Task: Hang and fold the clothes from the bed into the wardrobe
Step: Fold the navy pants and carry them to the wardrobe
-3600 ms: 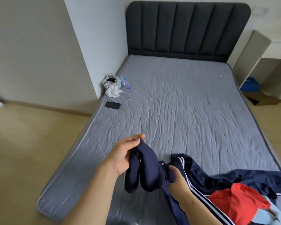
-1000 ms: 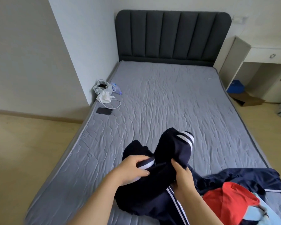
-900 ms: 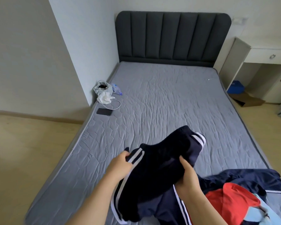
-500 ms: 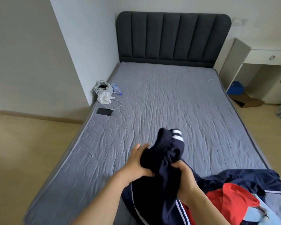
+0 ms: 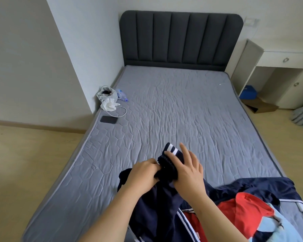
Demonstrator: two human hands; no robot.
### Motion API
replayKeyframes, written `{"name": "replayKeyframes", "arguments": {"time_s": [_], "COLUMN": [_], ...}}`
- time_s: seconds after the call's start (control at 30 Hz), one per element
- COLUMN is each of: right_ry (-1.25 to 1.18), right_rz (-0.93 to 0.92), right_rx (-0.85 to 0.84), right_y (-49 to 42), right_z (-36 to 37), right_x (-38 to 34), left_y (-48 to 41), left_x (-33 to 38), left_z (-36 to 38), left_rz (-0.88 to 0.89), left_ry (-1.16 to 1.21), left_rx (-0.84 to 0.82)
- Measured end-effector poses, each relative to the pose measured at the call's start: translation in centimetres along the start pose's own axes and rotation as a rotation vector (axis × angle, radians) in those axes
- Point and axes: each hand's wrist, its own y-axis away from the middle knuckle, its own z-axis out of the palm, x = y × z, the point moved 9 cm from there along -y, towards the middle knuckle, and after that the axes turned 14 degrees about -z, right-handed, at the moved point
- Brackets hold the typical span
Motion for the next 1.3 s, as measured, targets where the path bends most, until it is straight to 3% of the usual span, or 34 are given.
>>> {"name": "replayKeyframes", "arguments": {"time_s": [0.17,0.33,0.4,0.57,0.8,1.1,1.3], "right_ry": [0.065,0.161,0.097,-0.007,0.156,0.532,0.592], "right_rz": [0.045,-0.169,-0.159,-0.267,-0.323,-0.275,-0.282], "right_rx": [0.173,0.004,0.065,0.163,0.201,0.659,0.977], "right_y": [0.0,-3.1,-4.7,-9.1,-13.8,-15.7,-13.7], "right_z": [-2.0,-2.2,-4.1,-10.7,-22.0,-39.5,-48.5], "right_x": [0.2,-1.5,-1.5,-3.6,-7.0,-11.7,-15.1], "left_y": [-0.5,-2.6,-3.4,-4.6,-5.9,-5.0,-2.3], "left_x": [-0.2,1.0,2.4,5.6,7.4,10.7,12.9], "left_z": [-1.5,-5.3,-8.2,-16.3,-28.6,-44.4,-53.6], "left_rz": [-0.026,-0.003,0.079,0.244,0.239,0.178,0.106], "left_ry": [0.094,0.011,-0.024,-0.154,-0.225,-0.284,-0.305], "left_rx": [-0.030,-0.096,-0.084,-0.007,0.266,0.628,0.784]}}
